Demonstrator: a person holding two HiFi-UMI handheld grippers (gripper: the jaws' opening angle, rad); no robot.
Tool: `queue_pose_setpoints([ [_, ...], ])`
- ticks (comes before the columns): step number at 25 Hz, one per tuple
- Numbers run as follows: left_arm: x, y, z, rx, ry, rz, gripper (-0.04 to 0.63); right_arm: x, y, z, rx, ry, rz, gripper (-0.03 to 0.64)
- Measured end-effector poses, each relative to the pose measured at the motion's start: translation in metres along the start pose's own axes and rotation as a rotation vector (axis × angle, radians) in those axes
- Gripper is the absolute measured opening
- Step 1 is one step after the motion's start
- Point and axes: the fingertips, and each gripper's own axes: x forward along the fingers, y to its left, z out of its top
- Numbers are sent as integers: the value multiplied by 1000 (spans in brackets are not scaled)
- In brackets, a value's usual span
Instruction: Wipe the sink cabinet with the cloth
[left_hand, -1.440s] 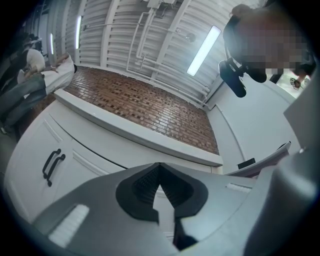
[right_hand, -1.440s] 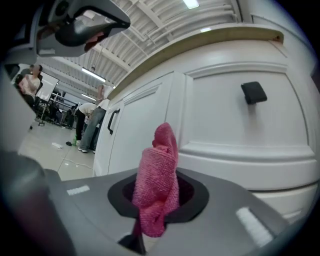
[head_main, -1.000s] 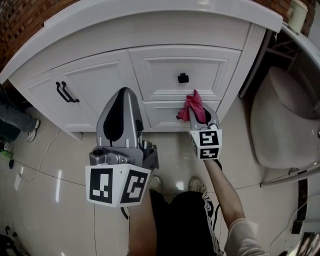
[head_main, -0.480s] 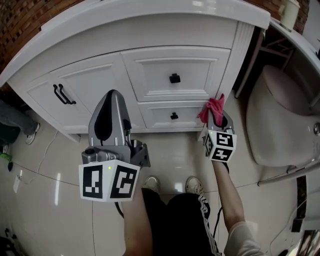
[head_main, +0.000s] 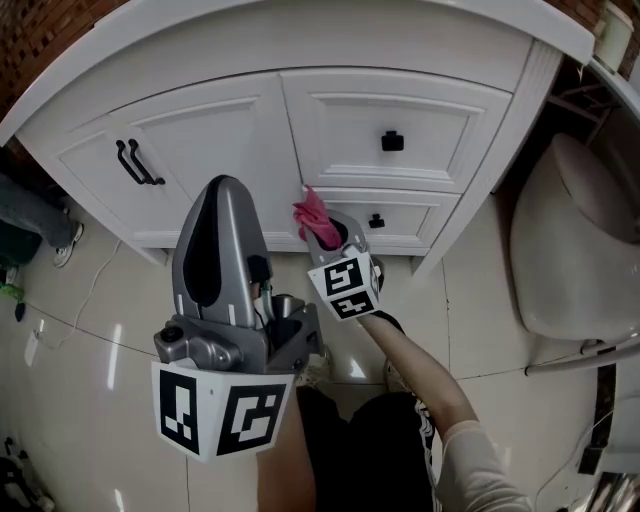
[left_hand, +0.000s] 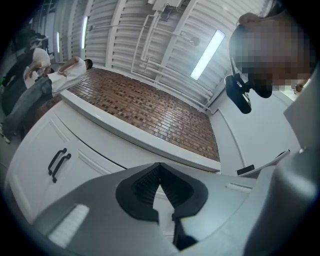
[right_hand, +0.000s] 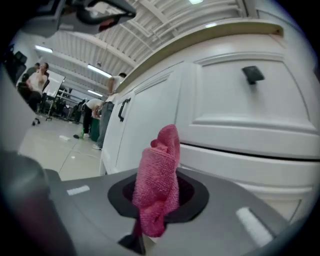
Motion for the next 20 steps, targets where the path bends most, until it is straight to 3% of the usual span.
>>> queue_pose_setpoints([
  [5, -4, 8, 4, 10, -7, 2, 14, 8, -14, -13, -48, 27, -38, 55],
  [10, -3, 5, -2, -30, 11, -9, 14, -35, -78, -39, 49, 54, -180, 57],
  [15, -1, -5, -7, -6, 23, -20, 14, -54, -101, -40, 50, 40, -193, 60],
  [20, 1, -8, -9, 14, 32, -22, 14, -84, -138, -51, 116, 24, -310, 60],
])
